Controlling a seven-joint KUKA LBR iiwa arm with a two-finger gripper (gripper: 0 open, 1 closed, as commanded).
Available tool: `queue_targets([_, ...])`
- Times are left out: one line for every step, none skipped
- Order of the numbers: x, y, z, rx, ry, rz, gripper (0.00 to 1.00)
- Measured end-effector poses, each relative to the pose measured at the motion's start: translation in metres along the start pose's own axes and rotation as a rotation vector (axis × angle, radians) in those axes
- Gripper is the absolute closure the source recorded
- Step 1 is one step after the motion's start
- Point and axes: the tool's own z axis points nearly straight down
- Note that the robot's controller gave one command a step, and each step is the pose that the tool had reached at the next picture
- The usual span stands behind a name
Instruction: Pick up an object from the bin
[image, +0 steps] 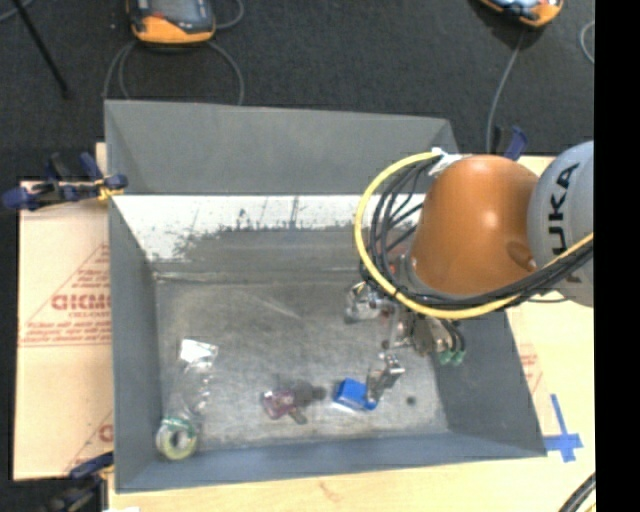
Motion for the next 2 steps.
queue_targets([0.021,0.005,0.088,-0.002,0.010,-0.054,0.00])
queue_targets([0.019,0.008,0.134,0.000,-0.008,-0.070,0.00])
